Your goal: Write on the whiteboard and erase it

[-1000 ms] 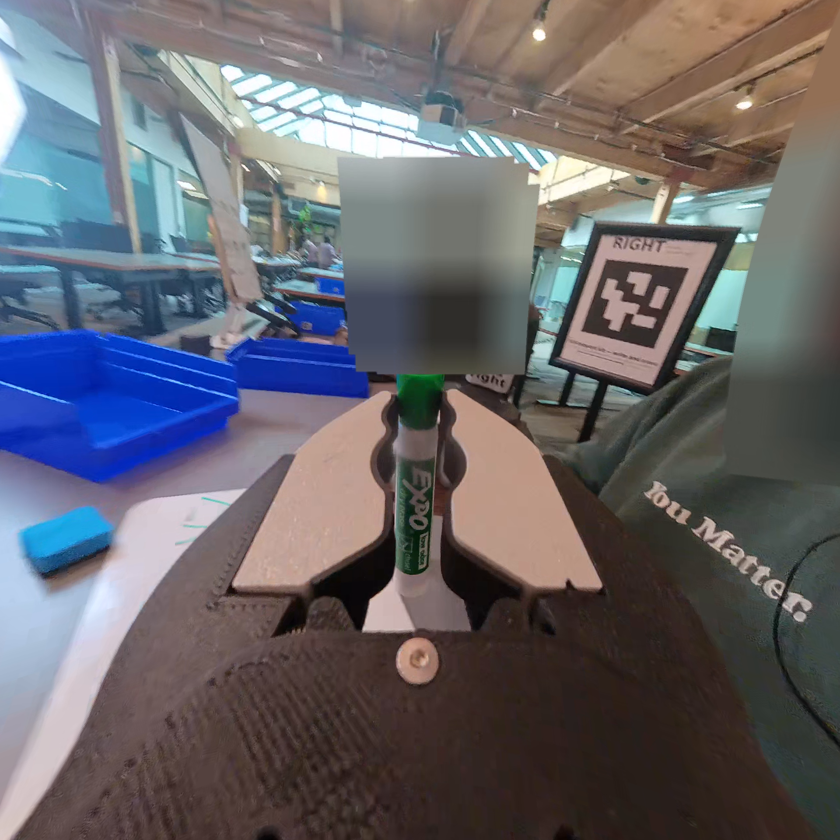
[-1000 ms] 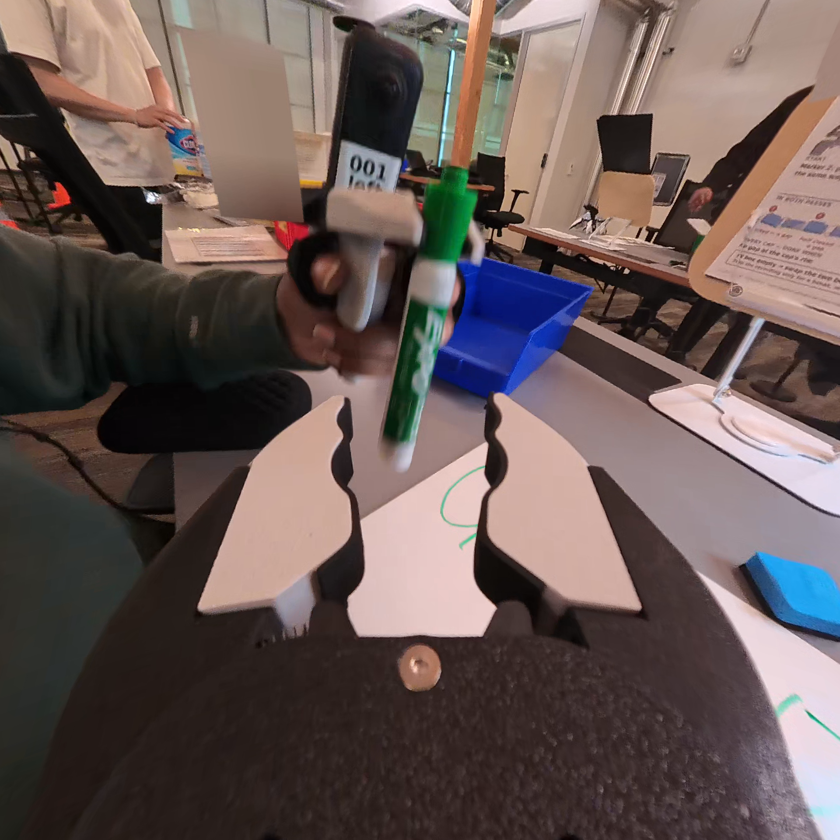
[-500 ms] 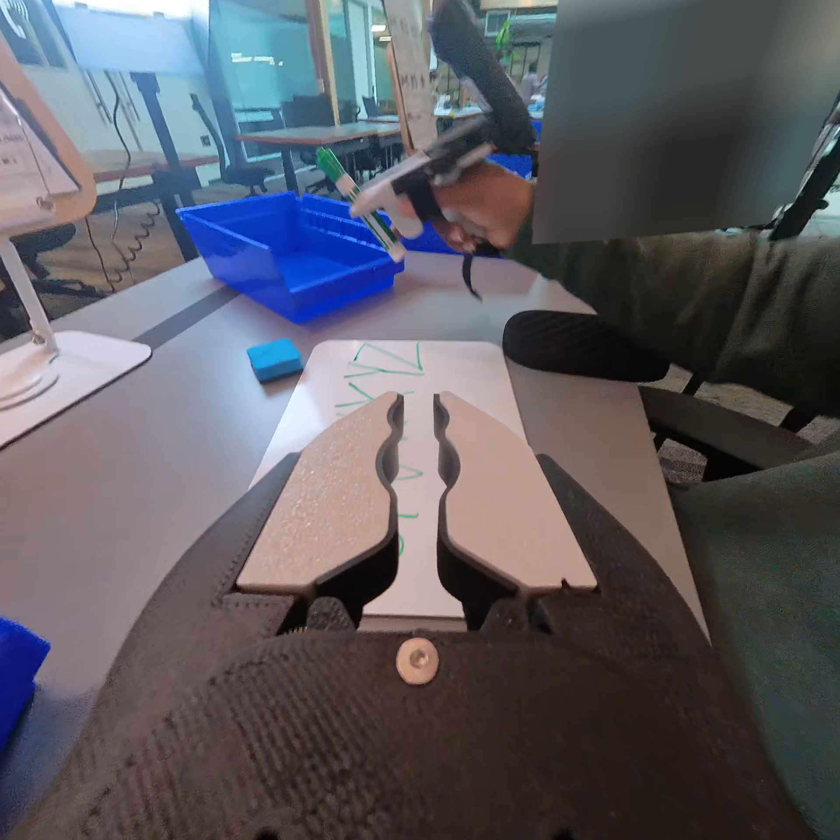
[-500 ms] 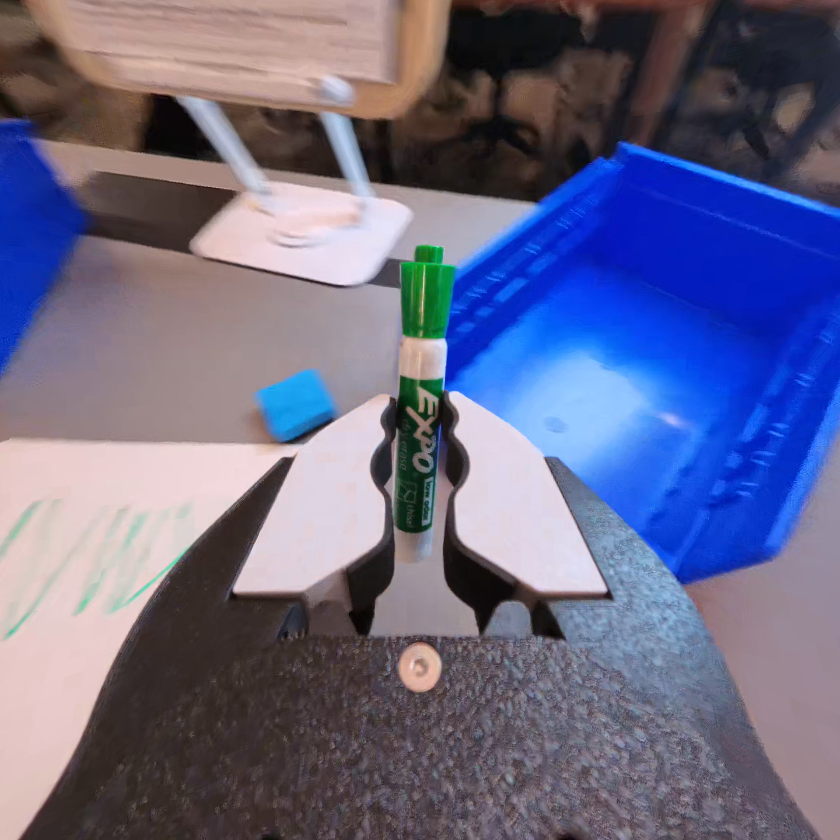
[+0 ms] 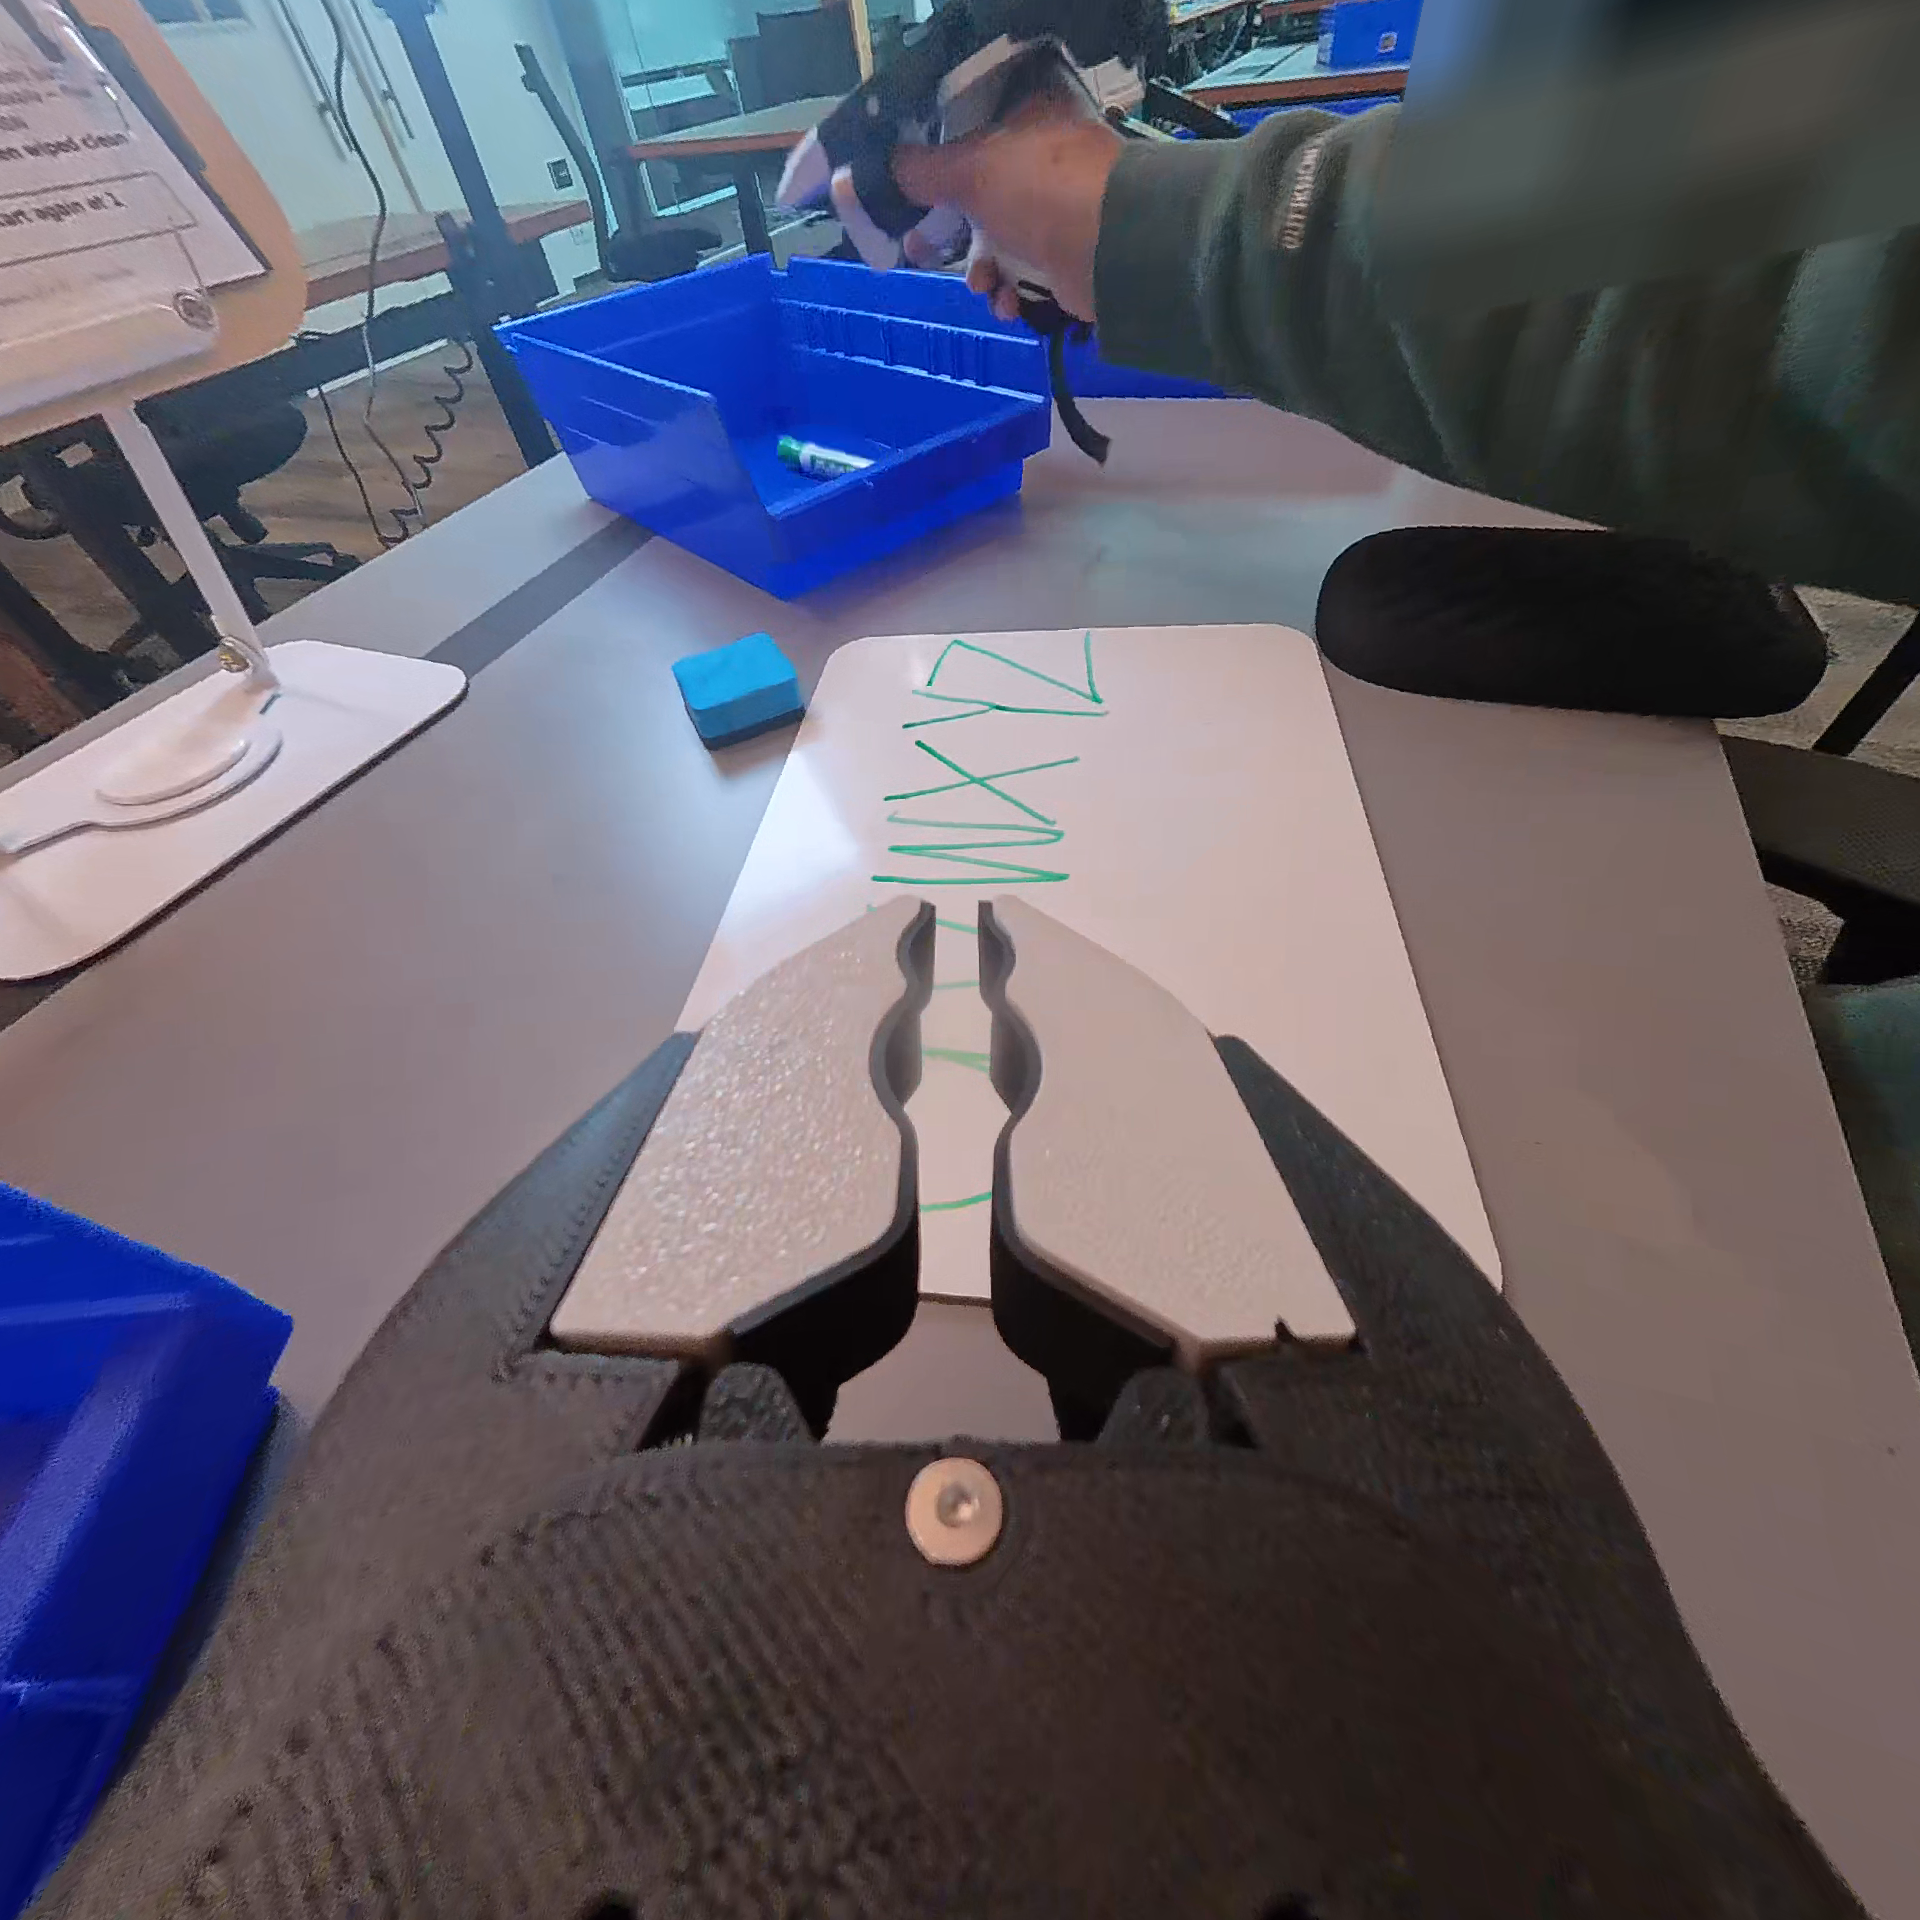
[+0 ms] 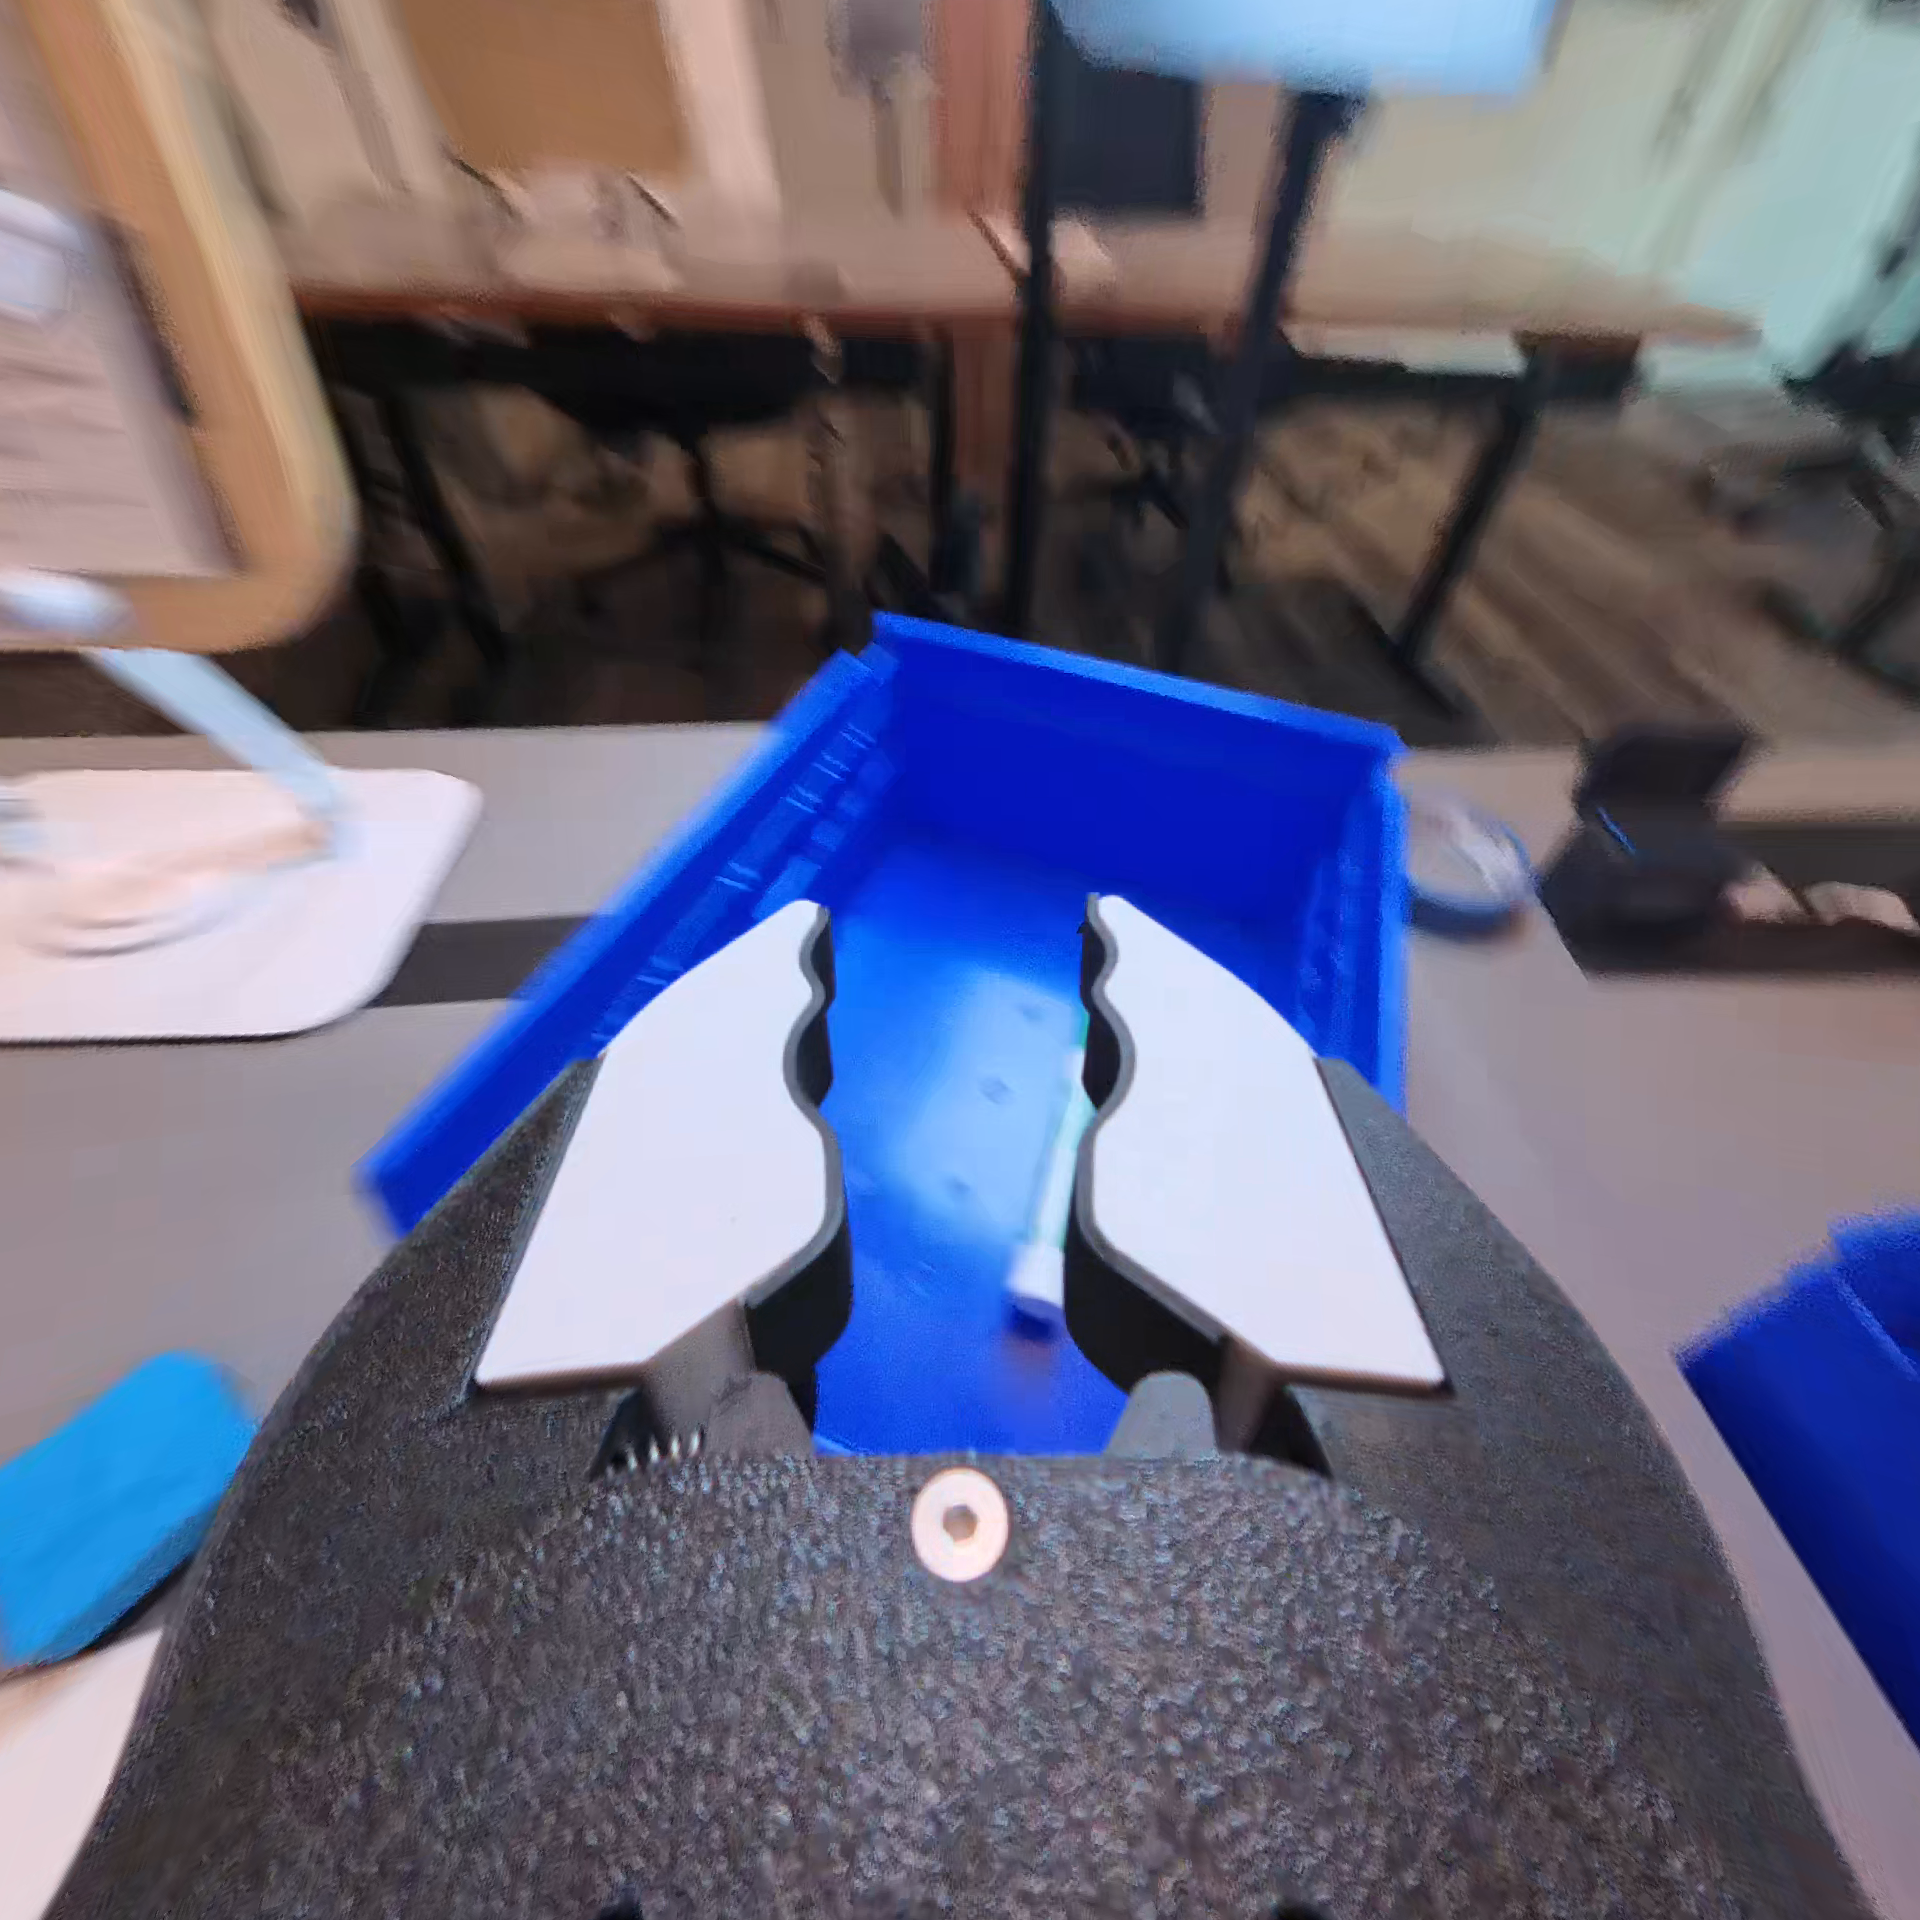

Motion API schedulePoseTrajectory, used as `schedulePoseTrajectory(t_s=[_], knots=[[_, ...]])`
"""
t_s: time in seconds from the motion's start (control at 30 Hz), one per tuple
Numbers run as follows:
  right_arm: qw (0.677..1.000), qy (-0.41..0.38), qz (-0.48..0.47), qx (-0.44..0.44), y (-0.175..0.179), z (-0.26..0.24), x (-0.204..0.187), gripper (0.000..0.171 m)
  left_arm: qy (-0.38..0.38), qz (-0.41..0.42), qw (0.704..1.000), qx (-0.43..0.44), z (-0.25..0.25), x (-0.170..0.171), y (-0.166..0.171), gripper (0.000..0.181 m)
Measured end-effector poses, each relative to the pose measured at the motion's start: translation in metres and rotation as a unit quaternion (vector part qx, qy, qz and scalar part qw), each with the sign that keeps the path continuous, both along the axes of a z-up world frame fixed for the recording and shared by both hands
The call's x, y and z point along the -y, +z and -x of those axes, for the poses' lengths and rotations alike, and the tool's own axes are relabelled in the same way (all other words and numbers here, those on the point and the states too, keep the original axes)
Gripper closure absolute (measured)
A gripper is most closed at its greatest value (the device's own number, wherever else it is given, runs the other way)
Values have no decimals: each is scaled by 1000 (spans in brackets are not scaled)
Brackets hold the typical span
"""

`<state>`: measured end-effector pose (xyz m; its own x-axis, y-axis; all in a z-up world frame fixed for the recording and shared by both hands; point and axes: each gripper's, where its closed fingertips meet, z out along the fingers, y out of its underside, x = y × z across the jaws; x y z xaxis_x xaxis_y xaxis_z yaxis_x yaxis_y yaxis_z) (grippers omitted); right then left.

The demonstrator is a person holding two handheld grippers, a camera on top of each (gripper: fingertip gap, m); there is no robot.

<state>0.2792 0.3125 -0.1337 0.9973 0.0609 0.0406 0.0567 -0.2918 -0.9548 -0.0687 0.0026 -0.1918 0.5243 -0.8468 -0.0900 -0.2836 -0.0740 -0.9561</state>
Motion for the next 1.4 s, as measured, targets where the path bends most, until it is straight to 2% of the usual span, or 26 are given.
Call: schedulePoseTrajectory(t_s=[0.07,0.13,0.23,0.3,0.4,0.5,0.57,0.63,0.7,0.73,0.8,0.87,0.93,1.03,1.13,1.2,1.27,1.4], knots=[[994,98,-53,7,24,44,16,126,5,0,1000,5,2,-2,2,174],[974,221,-40,29,22,98,41,126,5,4,1000,7,3,-3,1,174],[928,364,57,56,-23,163,85,119,3,9,1000,10,2,-4,-1,174],[903,405,123,75,-64,185,103,109,1,13,1000,7,2,-4,-4,174],[886,414,176,112,-113,202,106,98,-3,13,1000,-17,3,-5,-11,174],[876,414,208,131,-135,213,99,97,-25,36,998,-53,2,0,-25,168],[873,412,214,148,-139,218,91,121,-47,65,993,-87,0,6,-40,163],[866,414,222,170,-142,222,87,131,-65,81,987,-126,-2,14,-56,157],[863,421,217,175,-135,223,87,156,-84,92,979,-161,-5,22,-69,154],[864,424,207,174,-128,223,88,161,-98,100,974,-176,-7,28,-75,155],[861,432,196,184,-114,218,97,153,-124,100,967,-200,-12,40,-82,162],[853,441,203,193,-110,212,108,129,-143,93,960,-223,-14,48,-86,170],[851,442,209,195,-111,208,113,114,-160,82,956,-233,-17,54,-86,178],[841,457,209,200,-119,209,109,105,-176,98,951,-236,-20,60,-90,178],[814,482,229,229,-134,213,98,97,-187,112,946,-242,-20,65,-95,172],[792,495,258,248,-146,211,92,98,-198,119,941,-247,-20,70,-97,167],[777,505,286,244,-153,212,89,115,-206,119,938,-253,-18,74,-97,164],[780,518,276,215,-145,217,91,117,-213,126,934,-257,-16,76,-98,166]])
